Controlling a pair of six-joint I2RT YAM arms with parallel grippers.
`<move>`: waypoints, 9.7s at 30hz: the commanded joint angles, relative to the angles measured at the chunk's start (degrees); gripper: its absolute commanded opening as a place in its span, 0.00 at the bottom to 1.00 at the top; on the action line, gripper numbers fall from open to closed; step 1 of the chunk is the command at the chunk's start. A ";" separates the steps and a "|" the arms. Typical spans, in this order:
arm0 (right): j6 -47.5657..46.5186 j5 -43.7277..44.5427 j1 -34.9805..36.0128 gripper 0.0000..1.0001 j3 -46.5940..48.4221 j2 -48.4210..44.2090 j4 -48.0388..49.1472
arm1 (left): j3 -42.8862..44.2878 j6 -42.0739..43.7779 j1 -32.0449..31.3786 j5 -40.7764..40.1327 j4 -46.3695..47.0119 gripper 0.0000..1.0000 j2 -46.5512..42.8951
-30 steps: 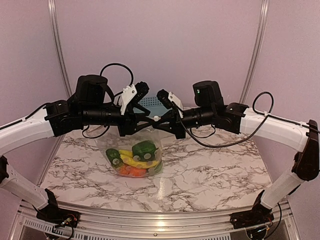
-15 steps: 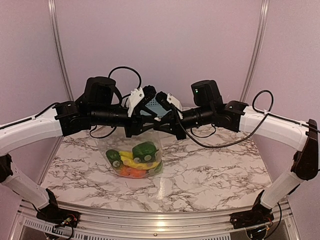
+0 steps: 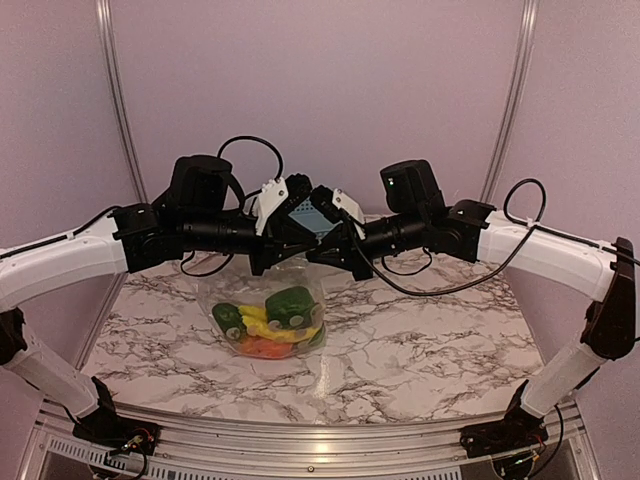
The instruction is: Open the zip-top bag and remove the fake food
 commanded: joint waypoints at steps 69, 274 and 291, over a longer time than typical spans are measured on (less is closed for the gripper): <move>8.61 -3.38 -20.56 0.48 -1.76 -15.98 -3.69 | -10.98 3.69 12.15 -9.87 -11.32 0.03 -18.99; 41.35 -11.29 -31.19 0.32 -30.64 9.90 17.19 | -26.91 -81.82 7.53 12.16 54.33 0.50 29.52; 41.53 -11.27 -30.17 0.00 -35.80 11.05 20.67 | -19.19 -75.08 3.69 7.25 33.19 0.83 32.28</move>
